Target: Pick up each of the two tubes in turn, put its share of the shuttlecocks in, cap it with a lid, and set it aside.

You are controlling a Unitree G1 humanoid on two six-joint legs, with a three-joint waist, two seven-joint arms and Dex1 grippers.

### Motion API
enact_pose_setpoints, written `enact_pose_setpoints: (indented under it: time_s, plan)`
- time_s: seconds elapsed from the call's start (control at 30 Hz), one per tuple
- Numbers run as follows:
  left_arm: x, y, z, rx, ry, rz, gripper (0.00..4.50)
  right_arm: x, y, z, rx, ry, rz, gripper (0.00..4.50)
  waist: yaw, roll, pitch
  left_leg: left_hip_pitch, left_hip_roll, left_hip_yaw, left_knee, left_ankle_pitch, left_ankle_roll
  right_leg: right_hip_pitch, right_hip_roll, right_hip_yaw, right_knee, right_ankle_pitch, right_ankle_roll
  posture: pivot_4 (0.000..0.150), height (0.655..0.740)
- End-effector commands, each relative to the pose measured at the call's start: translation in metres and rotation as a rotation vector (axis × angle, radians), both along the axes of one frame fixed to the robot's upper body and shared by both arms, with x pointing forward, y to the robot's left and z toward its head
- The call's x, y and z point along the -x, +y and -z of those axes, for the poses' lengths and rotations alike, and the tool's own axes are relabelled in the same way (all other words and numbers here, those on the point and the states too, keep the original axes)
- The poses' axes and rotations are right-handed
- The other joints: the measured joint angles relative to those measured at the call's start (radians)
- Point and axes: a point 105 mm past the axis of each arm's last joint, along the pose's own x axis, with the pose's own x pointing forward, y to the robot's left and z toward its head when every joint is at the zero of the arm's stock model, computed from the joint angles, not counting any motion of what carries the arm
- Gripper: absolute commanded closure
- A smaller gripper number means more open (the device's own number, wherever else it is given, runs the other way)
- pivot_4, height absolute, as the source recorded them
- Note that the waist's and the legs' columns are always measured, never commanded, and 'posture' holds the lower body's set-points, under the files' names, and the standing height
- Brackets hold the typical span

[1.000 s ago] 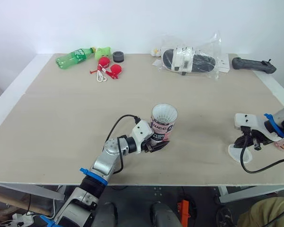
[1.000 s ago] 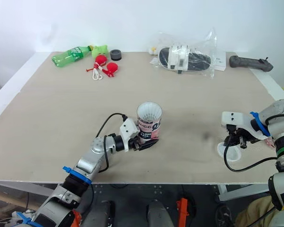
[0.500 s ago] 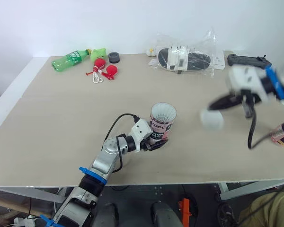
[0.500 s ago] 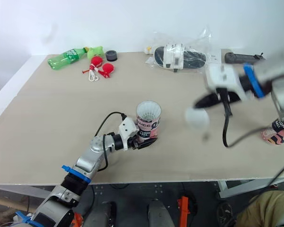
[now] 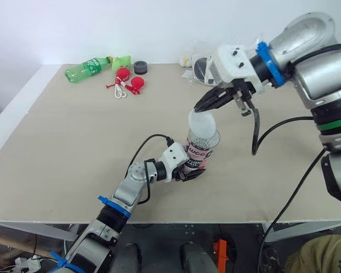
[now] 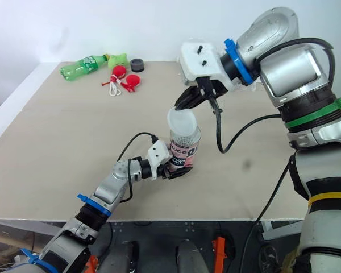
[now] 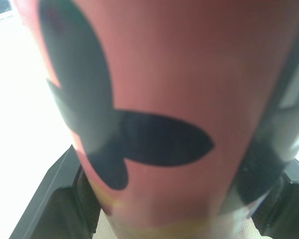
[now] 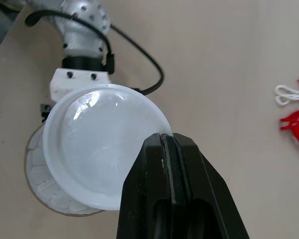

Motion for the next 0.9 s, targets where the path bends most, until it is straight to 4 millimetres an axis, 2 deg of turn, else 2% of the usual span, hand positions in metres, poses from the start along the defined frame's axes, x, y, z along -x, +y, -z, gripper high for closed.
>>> enact_pose_setpoints:
  time_s: [0.03,0.23,0.63,0.9]
  plan:
    - [-0.003,0.010,0.017,-0.068,0.030,-0.045,1.24,0.004,-0.001,-0.006,0.047,-0.015,-0.041,4.44,0.000,0.000,0.000,0.000,0.000,0.000,0.000,0.000,0.000,0.000,0.000,0.000,0.000,0.000,0.000,0.150,0.7400]
    - [-0.001,0.009,0.019,-0.070,0.034,-0.048,1.24,0.004,-0.003,-0.001,0.079,0.000,-0.043,4.44,0.000,0.000,0.000,0.001,0.001,0.000,0.000,0.000,0.000,0.000,0.001,0.000,0.000,0.000,0.000,0.150,0.7400]
    - [-0.001,0.007,0.020,-0.074,0.037,-0.043,1.24,0.015,-0.003,-0.019,0.076,-0.032,-0.075,4.44,0.000,0.000,0.000,0.001,0.001,0.000,0.000,0.000,0.000,0.000,0.001,0.000,0.000,0.000,0.000,0.150,0.7400]
    - [-0.001,0.006,0.020,-0.076,0.033,-0.041,1.24,0.011,-0.009,-0.004,0.114,-0.007,-0.060,4.44,0.000,0.000,0.000,0.001,0.001,0.000,0.000,0.000,0.000,0.000,0.001,0.000,0.000,0.000,0.000,0.150,0.7400]
